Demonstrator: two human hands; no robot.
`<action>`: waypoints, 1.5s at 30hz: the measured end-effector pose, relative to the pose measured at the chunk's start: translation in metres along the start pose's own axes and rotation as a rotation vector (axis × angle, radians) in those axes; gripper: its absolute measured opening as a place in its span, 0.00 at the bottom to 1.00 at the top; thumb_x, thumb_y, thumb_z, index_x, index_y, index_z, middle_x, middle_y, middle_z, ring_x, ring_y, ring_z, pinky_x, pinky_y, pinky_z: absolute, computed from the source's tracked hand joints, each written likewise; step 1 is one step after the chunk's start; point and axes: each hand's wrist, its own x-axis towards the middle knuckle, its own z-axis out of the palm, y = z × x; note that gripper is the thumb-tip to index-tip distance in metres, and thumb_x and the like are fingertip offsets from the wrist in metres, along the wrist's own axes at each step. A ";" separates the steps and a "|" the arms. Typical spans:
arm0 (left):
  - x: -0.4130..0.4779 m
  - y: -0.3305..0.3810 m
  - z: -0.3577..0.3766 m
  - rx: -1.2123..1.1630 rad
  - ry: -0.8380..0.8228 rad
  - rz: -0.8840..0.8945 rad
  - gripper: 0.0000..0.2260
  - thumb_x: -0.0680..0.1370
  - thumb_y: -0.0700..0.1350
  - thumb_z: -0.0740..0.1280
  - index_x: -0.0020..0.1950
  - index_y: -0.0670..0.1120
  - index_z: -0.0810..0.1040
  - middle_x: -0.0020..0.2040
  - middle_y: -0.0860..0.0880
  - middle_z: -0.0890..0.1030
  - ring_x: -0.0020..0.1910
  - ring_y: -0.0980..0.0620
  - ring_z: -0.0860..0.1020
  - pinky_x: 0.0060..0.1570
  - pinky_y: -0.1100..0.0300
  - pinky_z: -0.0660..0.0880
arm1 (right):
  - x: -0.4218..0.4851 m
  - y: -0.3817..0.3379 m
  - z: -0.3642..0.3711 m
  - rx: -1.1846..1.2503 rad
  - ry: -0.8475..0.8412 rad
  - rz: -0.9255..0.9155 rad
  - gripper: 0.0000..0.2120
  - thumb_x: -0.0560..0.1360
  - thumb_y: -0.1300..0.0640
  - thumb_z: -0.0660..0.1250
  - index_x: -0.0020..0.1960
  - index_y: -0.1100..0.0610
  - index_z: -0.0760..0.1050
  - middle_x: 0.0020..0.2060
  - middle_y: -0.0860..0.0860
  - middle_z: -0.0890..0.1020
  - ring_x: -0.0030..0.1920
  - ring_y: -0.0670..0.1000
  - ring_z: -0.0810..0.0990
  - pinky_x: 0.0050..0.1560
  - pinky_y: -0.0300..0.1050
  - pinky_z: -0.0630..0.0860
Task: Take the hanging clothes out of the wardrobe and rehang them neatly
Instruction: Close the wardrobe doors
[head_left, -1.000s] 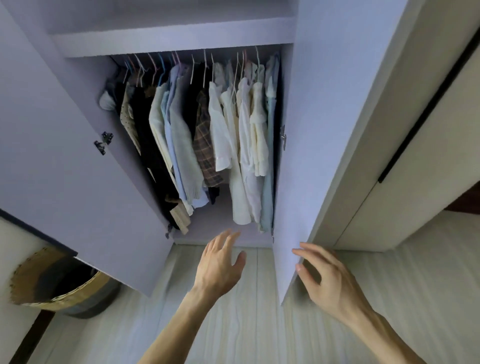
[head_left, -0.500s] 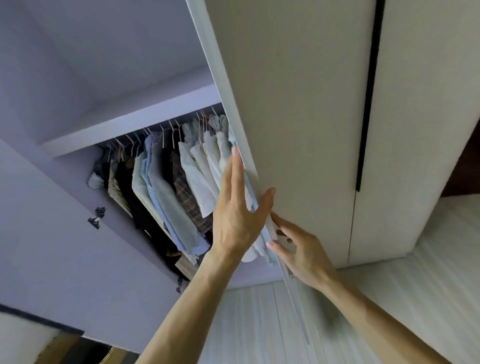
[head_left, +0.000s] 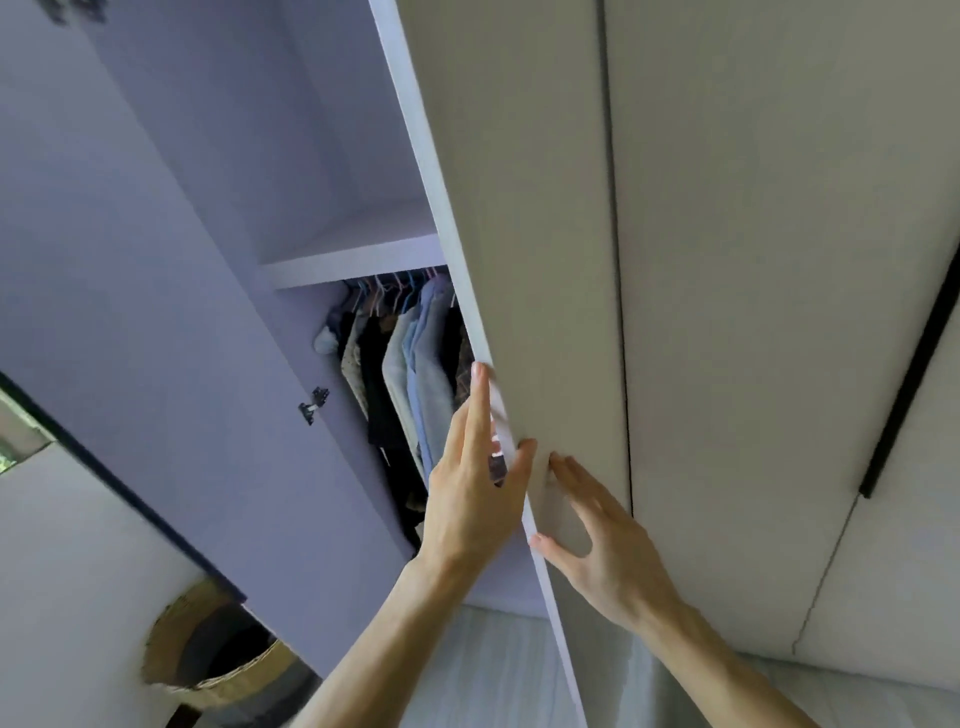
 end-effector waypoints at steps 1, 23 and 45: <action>0.003 -0.010 -0.005 -0.018 0.027 -0.042 0.47 0.77 0.43 0.73 0.76 0.73 0.42 0.56 0.69 0.70 0.47 0.64 0.75 0.45 0.79 0.71 | 0.011 -0.005 0.004 -0.020 -0.012 -0.038 0.37 0.76 0.36 0.65 0.78 0.33 0.48 0.78 0.32 0.51 0.76 0.34 0.53 0.65 0.20 0.52; 0.194 -0.230 -0.017 -0.313 0.069 -0.370 0.39 0.79 0.36 0.66 0.72 0.76 0.56 0.54 0.53 0.80 0.51 0.52 0.79 0.54 0.59 0.78 | 0.342 -0.064 0.061 -0.807 0.378 -0.572 0.32 0.79 0.45 0.64 0.79 0.42 0.56 0.81 0.54 0.51 0.80 0.61 0.49 0.73 0.72 0.53; 0.273 -0.258 0.020 -0.281 -0.062 -0.464 0.29 0.81 0.37 0.61 0.79 0.60 0.61 0.61 0.52 0.80 0.60 0.54 0.78 0.47 0.73 0.74 | 0.393 -0.030 0.074 -0.939 0.367 -0.494 0.34 0.78 0.49 0.64 0.80 0.44 0.54 0.81 0.51 0.50 0.80 0.58 0.48 0.76 0.68 0.45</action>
